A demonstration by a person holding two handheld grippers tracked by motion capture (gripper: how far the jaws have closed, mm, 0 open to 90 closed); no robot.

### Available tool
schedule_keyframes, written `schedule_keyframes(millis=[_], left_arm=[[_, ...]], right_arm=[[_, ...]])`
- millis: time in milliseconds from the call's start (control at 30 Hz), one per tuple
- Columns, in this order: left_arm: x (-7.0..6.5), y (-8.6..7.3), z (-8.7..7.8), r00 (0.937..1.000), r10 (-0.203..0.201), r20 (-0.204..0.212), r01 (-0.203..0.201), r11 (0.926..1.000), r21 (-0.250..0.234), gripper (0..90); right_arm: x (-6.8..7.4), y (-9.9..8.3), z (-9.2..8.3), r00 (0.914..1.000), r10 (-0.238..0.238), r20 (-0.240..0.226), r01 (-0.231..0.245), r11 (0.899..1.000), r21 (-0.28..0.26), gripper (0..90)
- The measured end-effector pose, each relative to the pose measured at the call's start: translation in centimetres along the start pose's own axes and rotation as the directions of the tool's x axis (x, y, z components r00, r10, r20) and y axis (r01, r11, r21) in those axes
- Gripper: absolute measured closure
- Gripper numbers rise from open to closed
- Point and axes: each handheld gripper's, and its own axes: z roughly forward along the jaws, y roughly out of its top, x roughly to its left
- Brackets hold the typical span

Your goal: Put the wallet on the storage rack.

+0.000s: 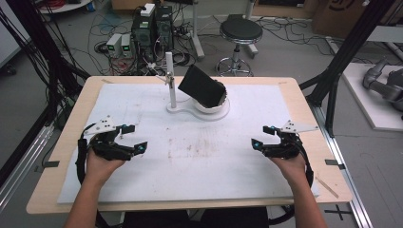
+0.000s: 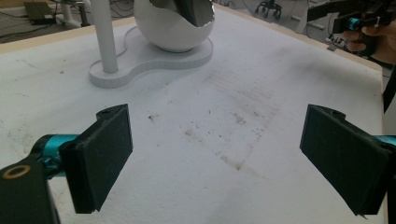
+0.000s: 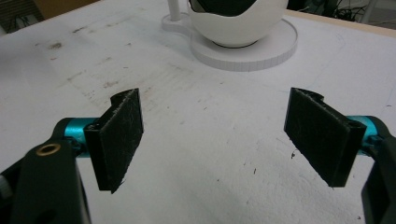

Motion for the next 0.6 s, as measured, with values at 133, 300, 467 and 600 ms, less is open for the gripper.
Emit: schedule_keyframes(millis=[133, 300, 467, 600], left_arm=[[-0.01, -0.03, 0.16, 1.0000, -0.001, 0.003, 0.001, 1.0000, 0.006, 9.4], [-0.02, -0.05, 0.41, 1.0000, 0.000, 0.005, 0.000, 0.9999, 0.014, 9.4], [-0.02, -0.06, 0.38, 1.0000, -0.003, 0.006, 0.003, 0.9999, 0.014, 9.4], [-0.06, -0.06, 0.38, 1.0000, 0.000, 0.004, 0.000, 0.9999, 0.016, 9.4]], right_arm=[[-0.10, -0.04, 0.01, 1.0000, 0.004, -0.001, -0.004, 1.000, 0.000, 20.0], [-0.15, -0.03, -0.01, 1.0000, 0.002, 0.000, -0.002, 1.000, -0.007, 19.9], [-0.12, -0.03, 0.00, 1.0000, 0.002, -0.004, -0.002, 1.000, -0.005, 19.9], [0.04, 0.01, 0.04, 1.0000, -0.003, -0.009, 0.003, 1.000, -0.005, 19.9]])
